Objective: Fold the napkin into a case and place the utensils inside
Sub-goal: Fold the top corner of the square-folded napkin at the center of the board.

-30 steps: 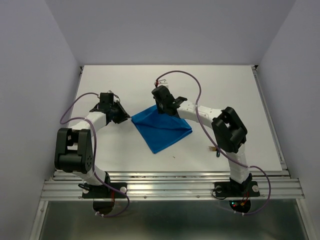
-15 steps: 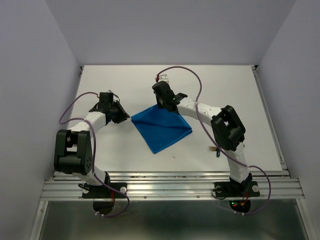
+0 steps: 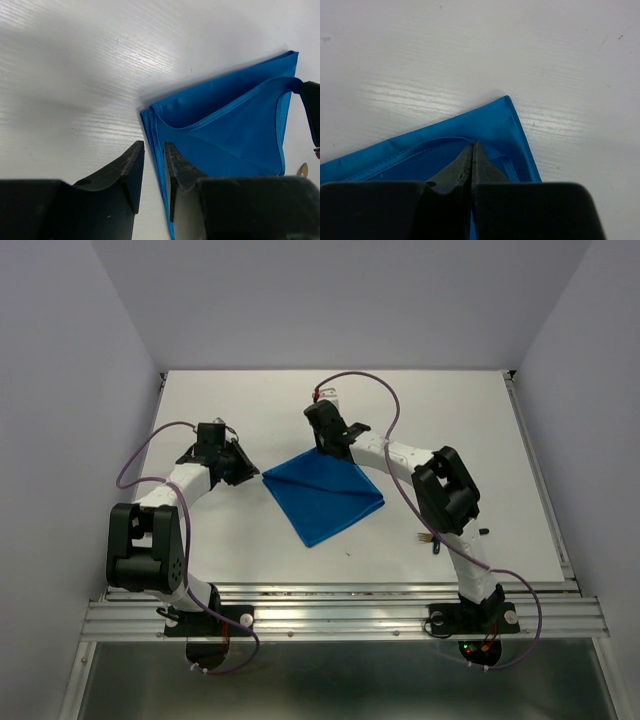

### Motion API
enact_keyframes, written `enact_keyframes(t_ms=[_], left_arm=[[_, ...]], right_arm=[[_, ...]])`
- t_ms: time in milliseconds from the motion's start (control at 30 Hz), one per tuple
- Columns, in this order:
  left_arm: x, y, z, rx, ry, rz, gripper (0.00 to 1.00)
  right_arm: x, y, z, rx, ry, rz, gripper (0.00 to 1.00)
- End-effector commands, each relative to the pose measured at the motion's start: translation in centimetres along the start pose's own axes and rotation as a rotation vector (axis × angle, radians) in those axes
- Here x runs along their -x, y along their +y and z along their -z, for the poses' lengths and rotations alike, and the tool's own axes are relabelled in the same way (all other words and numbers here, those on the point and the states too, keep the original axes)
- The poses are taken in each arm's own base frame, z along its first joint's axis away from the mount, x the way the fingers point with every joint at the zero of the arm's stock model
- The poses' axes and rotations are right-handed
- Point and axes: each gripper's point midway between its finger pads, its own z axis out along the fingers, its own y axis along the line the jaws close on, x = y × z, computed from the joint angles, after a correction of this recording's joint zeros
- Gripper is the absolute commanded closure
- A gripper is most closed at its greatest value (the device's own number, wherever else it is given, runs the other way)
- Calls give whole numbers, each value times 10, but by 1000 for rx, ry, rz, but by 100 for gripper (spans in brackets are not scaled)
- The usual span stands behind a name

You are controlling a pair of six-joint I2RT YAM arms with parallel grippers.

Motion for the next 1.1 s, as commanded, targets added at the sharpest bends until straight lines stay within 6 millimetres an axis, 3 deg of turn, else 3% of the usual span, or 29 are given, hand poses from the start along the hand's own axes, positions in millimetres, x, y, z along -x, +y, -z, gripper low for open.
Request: enact_keyframes(t_ms=[0, 300, 767, 867, 900, 1067], left_arm=[[20, -25, 18, -68, -58, -50, 66], [14, -30, 11, -72, -34, -72, 66], [10, -56, 11, -108, -19, -110, 65], [8, -61, 9, -115, -13, -116, 66], [8, -65, 9, -121, -12, -119, 66], [2, -73, 2, -122, 6, -133, 66]], right_arm=[[17, -6, -5, -36, -37, -18, 99], [10, -14, -17, -62, -11, -24, 99], [7, -11, -24, -56, -4, -18, 99], [10, -10, -23, -54, -6, -16, 72], [11, -11, -22, -57, -9, -18, 50], [30, -16, -1, -52, -47, -45, 47]])
